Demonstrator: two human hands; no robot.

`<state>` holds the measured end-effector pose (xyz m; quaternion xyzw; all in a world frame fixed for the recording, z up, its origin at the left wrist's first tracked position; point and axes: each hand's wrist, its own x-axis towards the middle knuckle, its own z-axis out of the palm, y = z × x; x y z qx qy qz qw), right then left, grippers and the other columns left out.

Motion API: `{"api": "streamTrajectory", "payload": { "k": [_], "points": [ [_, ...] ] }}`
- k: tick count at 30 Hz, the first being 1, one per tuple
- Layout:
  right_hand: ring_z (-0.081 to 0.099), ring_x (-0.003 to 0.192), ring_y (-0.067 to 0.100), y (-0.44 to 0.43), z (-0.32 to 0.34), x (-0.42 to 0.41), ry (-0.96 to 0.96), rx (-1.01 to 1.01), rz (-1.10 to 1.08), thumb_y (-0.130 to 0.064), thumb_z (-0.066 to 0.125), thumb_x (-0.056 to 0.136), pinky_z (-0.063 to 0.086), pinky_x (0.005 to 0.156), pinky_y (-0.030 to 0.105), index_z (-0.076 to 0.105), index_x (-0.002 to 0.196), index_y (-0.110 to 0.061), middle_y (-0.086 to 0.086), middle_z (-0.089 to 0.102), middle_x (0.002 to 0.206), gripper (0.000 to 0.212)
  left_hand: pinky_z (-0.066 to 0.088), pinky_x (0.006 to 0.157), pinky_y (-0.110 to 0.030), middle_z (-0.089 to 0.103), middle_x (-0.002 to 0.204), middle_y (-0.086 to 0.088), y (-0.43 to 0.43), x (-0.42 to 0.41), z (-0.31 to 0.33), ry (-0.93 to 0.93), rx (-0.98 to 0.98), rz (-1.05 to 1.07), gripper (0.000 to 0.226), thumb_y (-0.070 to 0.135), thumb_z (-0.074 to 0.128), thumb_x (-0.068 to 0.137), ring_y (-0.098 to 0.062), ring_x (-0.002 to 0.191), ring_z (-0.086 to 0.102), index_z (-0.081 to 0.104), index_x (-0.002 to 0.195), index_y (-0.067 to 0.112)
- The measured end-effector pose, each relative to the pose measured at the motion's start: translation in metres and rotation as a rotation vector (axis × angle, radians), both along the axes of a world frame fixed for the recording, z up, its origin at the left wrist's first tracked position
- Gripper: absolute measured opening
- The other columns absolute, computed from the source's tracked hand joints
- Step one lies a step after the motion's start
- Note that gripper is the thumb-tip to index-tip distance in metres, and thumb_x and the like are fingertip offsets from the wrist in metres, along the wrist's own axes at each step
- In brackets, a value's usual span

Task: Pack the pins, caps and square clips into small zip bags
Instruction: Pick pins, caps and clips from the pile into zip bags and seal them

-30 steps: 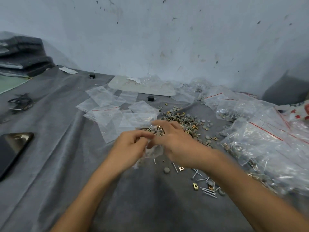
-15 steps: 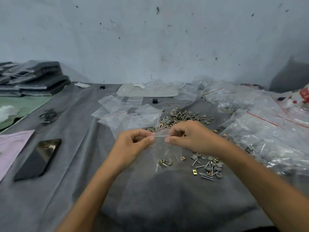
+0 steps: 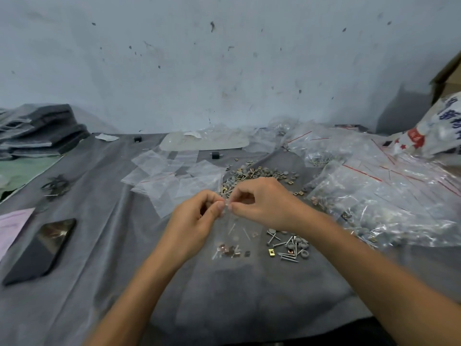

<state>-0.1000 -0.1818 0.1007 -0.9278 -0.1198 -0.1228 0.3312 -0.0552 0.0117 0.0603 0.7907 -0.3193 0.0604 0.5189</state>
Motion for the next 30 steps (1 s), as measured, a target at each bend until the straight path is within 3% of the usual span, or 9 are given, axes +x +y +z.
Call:
{"api": "streamTrajectory", "payload": {
  "k": [4,7,11,14,21,23,27,30],
  "points": [
    [0.060,0.075,0.007,0.006,0.007,-0.004,-0.087,-0.017,-0.006,-0.027,0.071,0.088,0.049,0.071,0.030,0.072,0.086,-0.021,-0.011,0.067,0.077,0.007,0.043,0.065,-0.036,0.062,0.071,0.007,0.001,0.000,0.006,0.023,-0.016,-0.038,0.018,0.017,0.063,0.100,-0.009,0.066,0.052,0.066,0.085,0.026],
    [0.061,0.078,0.012,0.007,0.012,-0.008,-0.110,-0.071,0.018,-0.029,0.068,0.092,0.049,0.073,0.033,0.068,0.089,-0.020,-0.009,0.066,0.081,0.009,0.045,0.066,-0.036,0.064,0.073,0.007,0.002,-0.003,0.012,-0.009,-0.041,-0.054,0.014,0.021,0.063,0.101,-0.011,0.067,0.055,0.066,0.088,0.026],
    [0.056,0.069,0.002,-0.011,0.019,-0.011,-0.132,-0.085,0.000,-0.030,0.066,0.095,0.043,0.066,0.024,0.066,0.088,-0.025,-0.012,0.064,0.077,0.009,0.047,0.063,-0.040,0.066,0.078,-0.004,0.012,0.001,0.024,-0.070,-0.040,0.001,0.012,0.028,0.062,0.100,-0.016,0.064,0.055,0.064,0.088,0.027],
    [0.058,0.072,0.004,-0.030,0.021,-0.013,-0.113,-0.094,-0.039,-0.037,0.064,0.097,0.048,0.067,0.030,0.063,0.086,-0.029,-0.012,0.065,0.079,0.013,0.046,0.062,-0.035,0.066,0.079,0.000,0.018,0.007,0.028,-0.090,-0.015,0.044,0.013,0.025,0.062,0.101,-0.009,0.061,0.052,0.064,0.088,0.028],
    [0.053,0.065,0.005,-0.045,0.012,-0.021,-0.167,-0.182,-0.135,-0.057,0.063,0.091,0.033,0.056,0.021,0.056,0.073,-0.026,-0.011,0.058,0.067,0.037,0.044,0.062,-0.024,0.065,0.081,0.001,0.009,0.005,0.019,-0.087,0.006,0.043,0.014,0.026,0.061,0.100,-0.008,0.064,0.055,0.063,0.087,0.029],
    [0.051,0.065,0.007,-0.046,0.004,-0.030,-0.182,-0.142,-0.137,-0.053,0.065,0.092,0.035,0.058,0.024,0.056,0.073,-0.023,-0.010,0.055,0.067,0.036,0.044,0.064,-0.021,0.065,0.082,0.002,0.005,0.004,0.012,-0.070,-0.011,0.018,0.015,0.026,0.061,0.100,-0.012,0.069,0.058,0.063,0.086,0.031],
    [0.050,0.064,0.006,-0.053,-0.006,-0.049,-0.161,0.001,-0.155,-0.043,0.059,0.099,0.042,0.061,0.025,0.061,0.084,-0.025,-0.011,0.055,0.069,0.024,0.044,0.063,-0.035,0.064,0.078,-0.006,-0.019,0.006,0.003,-0.001,-0.083,-0.046,0.015,0.026,0.061,0.101,-0.016,0.066,0.054,0.064,0.087,0.030],
    [0.057,0.065,0.011,-0.073,-0.005,-0.061,-0.149,0.134,-0.248,-0.030,0.057,0.102,0.048,0.062,0.033,0.063,0.091,-0.018,-0.009,0.062,0.070,0.018,0.041,0.059,-0.032,0.064,0.073,0.001,-0.055,0.010,0.009,-0.014,-0.141,-0.080,0.014,0.021,0.060,0.102,-0.007,0.061,0.051,0.065,0.091,0.028]
  ]
}}
